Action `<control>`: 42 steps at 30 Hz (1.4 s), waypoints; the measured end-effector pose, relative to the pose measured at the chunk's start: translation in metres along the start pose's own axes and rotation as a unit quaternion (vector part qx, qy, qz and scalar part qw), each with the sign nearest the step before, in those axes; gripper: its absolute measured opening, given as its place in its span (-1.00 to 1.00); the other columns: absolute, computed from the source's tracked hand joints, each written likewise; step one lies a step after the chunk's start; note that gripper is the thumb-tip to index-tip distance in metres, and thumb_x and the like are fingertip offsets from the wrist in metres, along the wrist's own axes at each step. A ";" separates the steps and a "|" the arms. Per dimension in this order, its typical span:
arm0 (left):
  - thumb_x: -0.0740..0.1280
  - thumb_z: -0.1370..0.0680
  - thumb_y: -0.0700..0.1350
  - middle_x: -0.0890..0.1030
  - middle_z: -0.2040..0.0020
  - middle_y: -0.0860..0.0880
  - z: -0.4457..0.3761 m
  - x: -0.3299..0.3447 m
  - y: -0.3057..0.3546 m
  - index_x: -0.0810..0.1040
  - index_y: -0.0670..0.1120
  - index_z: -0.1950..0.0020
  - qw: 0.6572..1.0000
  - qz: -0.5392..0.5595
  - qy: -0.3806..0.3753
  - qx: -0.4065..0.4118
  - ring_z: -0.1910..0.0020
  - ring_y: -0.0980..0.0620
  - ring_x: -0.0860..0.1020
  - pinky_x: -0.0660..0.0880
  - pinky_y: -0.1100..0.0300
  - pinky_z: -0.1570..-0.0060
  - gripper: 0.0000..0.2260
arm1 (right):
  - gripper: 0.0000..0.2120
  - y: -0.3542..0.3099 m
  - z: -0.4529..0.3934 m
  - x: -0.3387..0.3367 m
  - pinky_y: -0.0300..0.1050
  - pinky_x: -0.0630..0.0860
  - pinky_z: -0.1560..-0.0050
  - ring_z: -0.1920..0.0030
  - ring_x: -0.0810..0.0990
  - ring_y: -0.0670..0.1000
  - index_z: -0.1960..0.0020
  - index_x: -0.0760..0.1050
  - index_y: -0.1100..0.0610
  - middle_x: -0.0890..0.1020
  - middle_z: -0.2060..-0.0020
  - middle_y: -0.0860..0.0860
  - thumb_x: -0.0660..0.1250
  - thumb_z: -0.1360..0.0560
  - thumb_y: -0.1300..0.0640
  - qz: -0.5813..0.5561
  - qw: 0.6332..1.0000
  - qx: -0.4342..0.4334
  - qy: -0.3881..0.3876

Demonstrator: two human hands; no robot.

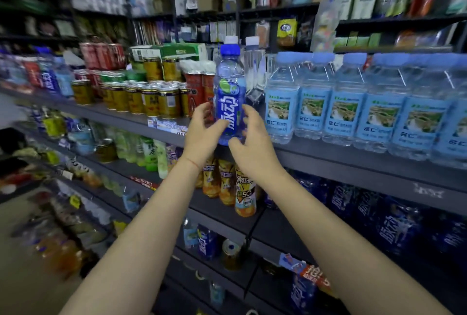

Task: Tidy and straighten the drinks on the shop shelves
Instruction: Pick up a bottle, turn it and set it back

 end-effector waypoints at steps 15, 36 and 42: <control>0.46 -0.47 -0.26 0.70 0.00 -0.02 0.044 -0.026 0.012 0.57 -0.13 -0.17 0.976 0.210 -0.060 -0.006 0.02 0.06 0.67 0.58 0.20 0.05 -0.71 | -0.50 -0.024 0.016 0.005 -0.44 0.43 -0.03 -0.13 0.51 -0.18 -0.42 0.37 0.08 0.47 -0.21 -0.03 0.39 -0.52 0.12 0.012 0.999 0.033 -0.027; 0.56 -0.40 -0.06 0.56 -0.17 0.20 0.152 0.128 -0.093 0.45 0.11 -0.26 0.945 0.007 -0.317 -0.084 -0.09 0.34 0.53 0.39 0.53 -0.02 -0.50 | -0.44 0.138 0.139 -0.096 -0.52 0.41 0.18 0.09 0.53 -0.35 -0.16 0.42 0.00 0.61 0.04 -0.17 0.61 -0.27 0.20 0.123 0.973 0.193 0.028; 0.41 -0.52 0.09 0.26 -0.50 -0.02 0.152 0.171 -0.125 0.32 0.13 -0.49 0.933 -0.102 -0.324 -0.118 -0.49 0.00 0.25 0.21 0.22 -0.37 -0.44 | -0.34 0.189 0.142 -0.142 -0.39 0.48 0.07 0.03 0.61 -0.13 -0.26 0.42 0.06 0.63 -0.04 -0.08 0.64 -0.25 0.11 0.121 0.954 0.253 0.107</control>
Point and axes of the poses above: each hand's wrist, its own z-axis away from the middle knuckle, its own x-axis out of the palm, y = z × x, the point moved 5 cm from there along -z, towards the middle knuckle
